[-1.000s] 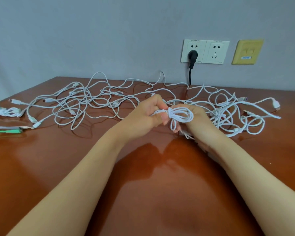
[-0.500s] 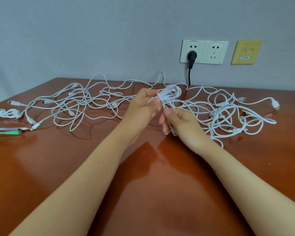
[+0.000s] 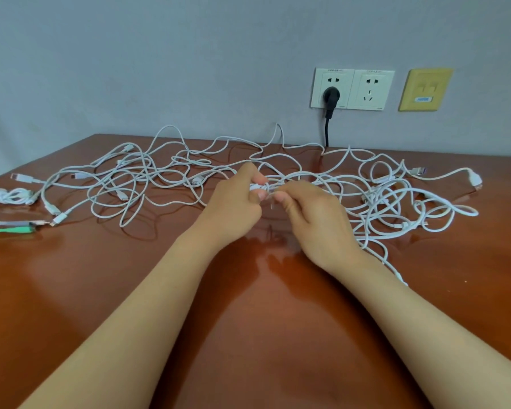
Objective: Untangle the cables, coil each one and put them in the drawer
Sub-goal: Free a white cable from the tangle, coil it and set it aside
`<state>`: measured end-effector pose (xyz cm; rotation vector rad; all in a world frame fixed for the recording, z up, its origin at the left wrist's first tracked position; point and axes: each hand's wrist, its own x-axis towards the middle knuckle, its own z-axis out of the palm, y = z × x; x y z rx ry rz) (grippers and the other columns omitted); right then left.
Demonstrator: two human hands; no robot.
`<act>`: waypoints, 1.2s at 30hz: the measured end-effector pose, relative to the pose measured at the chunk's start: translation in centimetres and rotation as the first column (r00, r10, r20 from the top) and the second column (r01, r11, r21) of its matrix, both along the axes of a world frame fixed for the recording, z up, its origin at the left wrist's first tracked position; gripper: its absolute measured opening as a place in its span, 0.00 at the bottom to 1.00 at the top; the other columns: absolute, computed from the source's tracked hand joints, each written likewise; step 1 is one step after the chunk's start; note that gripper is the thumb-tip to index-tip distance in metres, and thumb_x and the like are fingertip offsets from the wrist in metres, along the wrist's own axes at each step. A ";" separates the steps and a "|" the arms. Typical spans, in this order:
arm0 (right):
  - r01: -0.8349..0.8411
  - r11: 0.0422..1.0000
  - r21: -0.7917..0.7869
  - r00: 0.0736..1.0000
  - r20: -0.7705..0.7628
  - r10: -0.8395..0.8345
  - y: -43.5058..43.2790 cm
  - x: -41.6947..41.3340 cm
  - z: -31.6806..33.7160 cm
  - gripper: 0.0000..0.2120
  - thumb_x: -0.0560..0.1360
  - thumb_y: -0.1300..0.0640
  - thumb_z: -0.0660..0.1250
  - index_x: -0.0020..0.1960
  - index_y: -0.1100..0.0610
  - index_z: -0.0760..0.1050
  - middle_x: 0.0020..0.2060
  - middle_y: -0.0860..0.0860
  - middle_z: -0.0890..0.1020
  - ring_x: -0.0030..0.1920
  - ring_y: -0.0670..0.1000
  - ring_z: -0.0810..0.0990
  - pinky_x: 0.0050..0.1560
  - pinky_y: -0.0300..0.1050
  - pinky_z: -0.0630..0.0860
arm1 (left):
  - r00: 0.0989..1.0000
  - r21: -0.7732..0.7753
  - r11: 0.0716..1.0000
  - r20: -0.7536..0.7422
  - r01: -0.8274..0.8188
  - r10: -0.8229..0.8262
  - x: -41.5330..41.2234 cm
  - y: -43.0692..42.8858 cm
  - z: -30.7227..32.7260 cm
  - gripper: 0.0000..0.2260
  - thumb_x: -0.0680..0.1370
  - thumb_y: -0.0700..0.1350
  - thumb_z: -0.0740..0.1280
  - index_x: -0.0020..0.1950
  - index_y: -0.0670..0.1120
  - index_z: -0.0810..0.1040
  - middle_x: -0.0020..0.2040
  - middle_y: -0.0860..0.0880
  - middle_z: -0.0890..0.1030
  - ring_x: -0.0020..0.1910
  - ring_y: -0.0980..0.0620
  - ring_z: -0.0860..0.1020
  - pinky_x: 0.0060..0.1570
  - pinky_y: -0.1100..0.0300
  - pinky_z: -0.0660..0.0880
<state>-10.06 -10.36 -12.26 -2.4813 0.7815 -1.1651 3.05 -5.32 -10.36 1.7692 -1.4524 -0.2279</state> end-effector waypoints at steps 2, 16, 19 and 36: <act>0.042 0.999 0.021 0.997 0.064 -0.043 -0.5 -0.1 0.0 0.15 0.76 0.49 0.56 0.48 0.54 0.79 0.43 0.49 0.79 0.45 0.53 0.77 0.46 0.50 0.73 | 0.998 0.058 0.997 0.021 0.053 -0.055 -0.1 0.1 0.0 0.06 0.78 0.39 0.60 0.49 0.51 0.68 0.46 0.45 0.76 0.41 0.48 0.70 0.35 0.57 0.58; -0.172 0.727 0.664 0.954 0.297 -0.046 -1.2 -1.3 1.7 0.02 0.67 0.56 0.74 0.38 0.53 0.82 0.32 0.49 0.83 0.32 0.45 0.79 0.36 0.35 0.75 | 0.883 0.059 0.899 -0.226 0.435 -0.412 0.0 0.0 -0.6 0.12 0.73 0.40 0.62 0.50 0.55 0.67 0.36 0.61 0.77 0.40 0.59 0.73 0.46 0.63 0.69; -0.258 0.547 0.796 0.947 0.320 -0.020 -1.6 -1.9 2.1 0.04 0.69 0.61 0.70 0.37 0.55 0.82 0.31 0.53 0.83 0.33 0.52 0.78 0.33 0.39 0.75 | 0.819 -0.022 0.855 -0.279 0.517 -0.502 -0.4 -0.1 -0.2 0.12 0.73 0.38 0.61 0.51 0.53 0.67 0.30 0.62 0.77 0.35 0.63 0.73 0.41 0.68 0.67; 0.009 0.959 0.282 0.984 0.170 -0.059 0.4 0.6 0.2 0.07 0.74 0.58 0.67 0.39 0.51 0.81 0.22 0.41 0.75 0.26 0.43 0.72 0.34 0.40 0.70 | 0.927 -0.095 0.990 -0.352 0.102 -0.130 -0.4 -1.2 -0.3 0.10 0.81 0.37 0.56 0.56 0.42 0.75 0.35 0.51 0.75 0.30 0.64 0.74 0.39 0.68 0.69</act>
